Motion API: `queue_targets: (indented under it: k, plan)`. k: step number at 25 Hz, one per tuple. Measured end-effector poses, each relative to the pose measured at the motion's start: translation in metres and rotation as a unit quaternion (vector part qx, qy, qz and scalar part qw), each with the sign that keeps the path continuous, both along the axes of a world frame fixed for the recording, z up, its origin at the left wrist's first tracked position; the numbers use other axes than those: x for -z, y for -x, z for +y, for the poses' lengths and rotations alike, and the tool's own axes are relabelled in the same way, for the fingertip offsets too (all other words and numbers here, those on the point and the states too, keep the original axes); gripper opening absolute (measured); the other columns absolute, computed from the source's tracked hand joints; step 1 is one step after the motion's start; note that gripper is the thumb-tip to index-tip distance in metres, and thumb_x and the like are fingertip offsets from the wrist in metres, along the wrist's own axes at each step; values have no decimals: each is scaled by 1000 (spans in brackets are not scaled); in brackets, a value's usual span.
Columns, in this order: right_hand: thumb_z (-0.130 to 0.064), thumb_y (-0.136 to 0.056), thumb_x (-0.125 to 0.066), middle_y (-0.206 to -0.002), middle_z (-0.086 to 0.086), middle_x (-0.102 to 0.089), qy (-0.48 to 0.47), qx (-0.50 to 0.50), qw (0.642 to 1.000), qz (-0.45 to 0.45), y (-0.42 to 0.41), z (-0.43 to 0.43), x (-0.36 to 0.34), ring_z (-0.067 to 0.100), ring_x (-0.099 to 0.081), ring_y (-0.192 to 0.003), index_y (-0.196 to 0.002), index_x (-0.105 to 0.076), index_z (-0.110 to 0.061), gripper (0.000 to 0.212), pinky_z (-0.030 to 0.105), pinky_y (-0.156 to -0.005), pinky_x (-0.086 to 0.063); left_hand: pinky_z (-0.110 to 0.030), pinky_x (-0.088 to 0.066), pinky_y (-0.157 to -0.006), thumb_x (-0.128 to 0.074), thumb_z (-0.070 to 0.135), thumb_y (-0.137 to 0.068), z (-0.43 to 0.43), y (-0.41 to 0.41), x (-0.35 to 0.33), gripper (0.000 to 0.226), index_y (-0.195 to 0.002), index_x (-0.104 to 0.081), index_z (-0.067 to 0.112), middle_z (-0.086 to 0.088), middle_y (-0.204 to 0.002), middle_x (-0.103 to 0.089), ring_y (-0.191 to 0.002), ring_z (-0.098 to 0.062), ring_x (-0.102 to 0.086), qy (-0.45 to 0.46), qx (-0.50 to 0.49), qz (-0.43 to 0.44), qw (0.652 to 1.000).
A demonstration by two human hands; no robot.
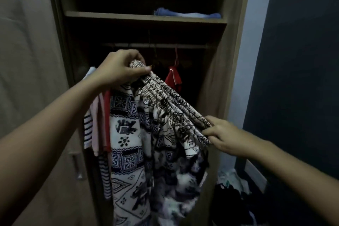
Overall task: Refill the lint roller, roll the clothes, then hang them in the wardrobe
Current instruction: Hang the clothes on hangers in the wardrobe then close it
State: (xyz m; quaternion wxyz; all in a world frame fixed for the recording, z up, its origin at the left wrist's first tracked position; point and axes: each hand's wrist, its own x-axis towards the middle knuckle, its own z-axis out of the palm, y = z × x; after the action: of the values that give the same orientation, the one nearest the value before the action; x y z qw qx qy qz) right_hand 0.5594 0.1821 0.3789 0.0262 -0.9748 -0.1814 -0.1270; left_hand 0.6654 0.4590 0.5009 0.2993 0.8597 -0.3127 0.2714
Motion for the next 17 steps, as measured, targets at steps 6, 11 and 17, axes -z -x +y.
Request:
queue_targets:
  k: [6, 11, 17]
  plan:
    - [-70, -75, -51, -100, -7, -60, -320, -102, 942, -18, -3, -26, -35, 2, -59, -94, -95, -65, -21, 55, 13, -79, -46, -17, -48, -84, -75, 66, -56, 68, -22, 38, 59, -100, -68, 27, 13, -102, -65, -103, 8, -55, 65, 84, 181, 978]
    - [-35, -78, -60, -50, -12, -48, -629, -85, 771, 57, -15, 1, -22, 0, -41, -40, -77, -48, -21, 18, 12, -39, -33, -11, -50, -60, -81, 46, -61, 82, -19, 67, 59, -98, -63, 3, -3, -95, -71, -82, -3, -66, 177, 204, 306, 913]
    - [-14, -92, -53, -68, 14, -71, -812, 105, 557, 140, -59, 38, -23, 20, -69, -55, -92, -62, 3, 19, 30, -45, -56, -22, -53, -51, -56, 25, -93, 0, -35, 95, 26, -87, -61, 0, -17, -75, -66, -54, -18, -65, 360, 94, 442, 816]
